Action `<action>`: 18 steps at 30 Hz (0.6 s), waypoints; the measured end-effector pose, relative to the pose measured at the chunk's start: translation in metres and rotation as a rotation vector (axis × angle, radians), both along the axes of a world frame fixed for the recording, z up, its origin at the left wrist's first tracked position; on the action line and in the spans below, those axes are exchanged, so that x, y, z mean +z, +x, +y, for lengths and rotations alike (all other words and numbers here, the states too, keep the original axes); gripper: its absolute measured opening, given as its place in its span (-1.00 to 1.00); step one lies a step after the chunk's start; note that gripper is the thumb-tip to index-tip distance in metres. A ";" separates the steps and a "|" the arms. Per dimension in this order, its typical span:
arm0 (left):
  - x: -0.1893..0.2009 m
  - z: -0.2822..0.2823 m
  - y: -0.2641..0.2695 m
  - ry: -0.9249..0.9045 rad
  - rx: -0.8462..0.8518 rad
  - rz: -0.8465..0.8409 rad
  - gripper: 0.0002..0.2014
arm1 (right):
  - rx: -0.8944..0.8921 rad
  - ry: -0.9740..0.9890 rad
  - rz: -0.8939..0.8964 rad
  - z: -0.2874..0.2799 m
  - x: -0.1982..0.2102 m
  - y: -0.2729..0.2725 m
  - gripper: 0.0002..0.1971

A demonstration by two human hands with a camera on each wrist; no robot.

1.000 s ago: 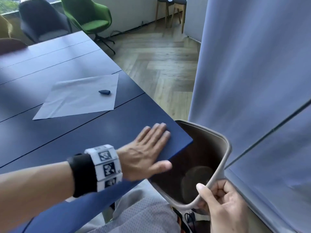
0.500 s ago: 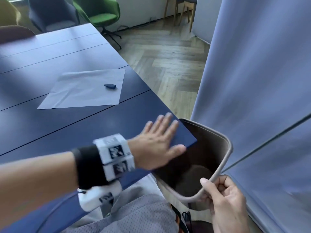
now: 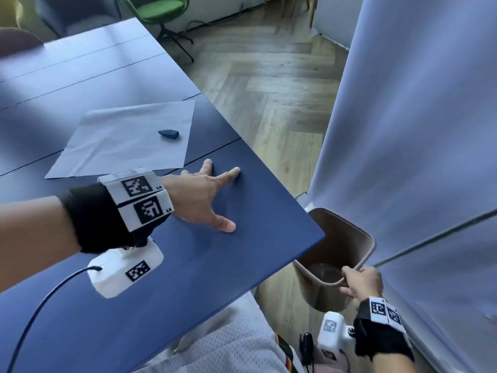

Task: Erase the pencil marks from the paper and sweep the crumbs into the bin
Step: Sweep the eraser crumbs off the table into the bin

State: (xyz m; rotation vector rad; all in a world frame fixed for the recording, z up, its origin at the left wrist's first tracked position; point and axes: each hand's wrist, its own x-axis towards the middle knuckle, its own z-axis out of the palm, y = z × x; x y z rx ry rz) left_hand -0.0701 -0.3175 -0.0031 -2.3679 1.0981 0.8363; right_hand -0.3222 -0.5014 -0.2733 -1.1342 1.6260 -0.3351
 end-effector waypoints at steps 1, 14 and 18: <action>-0.001 -0.001 0.000 -0.007 0.014 0.009 0.12 | -0.046 0.044 -0.012 -0.009 -0.018 0.003 -0.78; -0.005 -0.004 -0.007 -0.043 0.129 0.036 0.10 | -0.112 0.495 0.100 -0.012 -0.212 -0.014 -0.71; -0.004 -0.004 -0.008 -0.043 0.158 0.043 0.11 | -0.026 0.553 0.185 -0.006 -0.223 -0.036 -0.74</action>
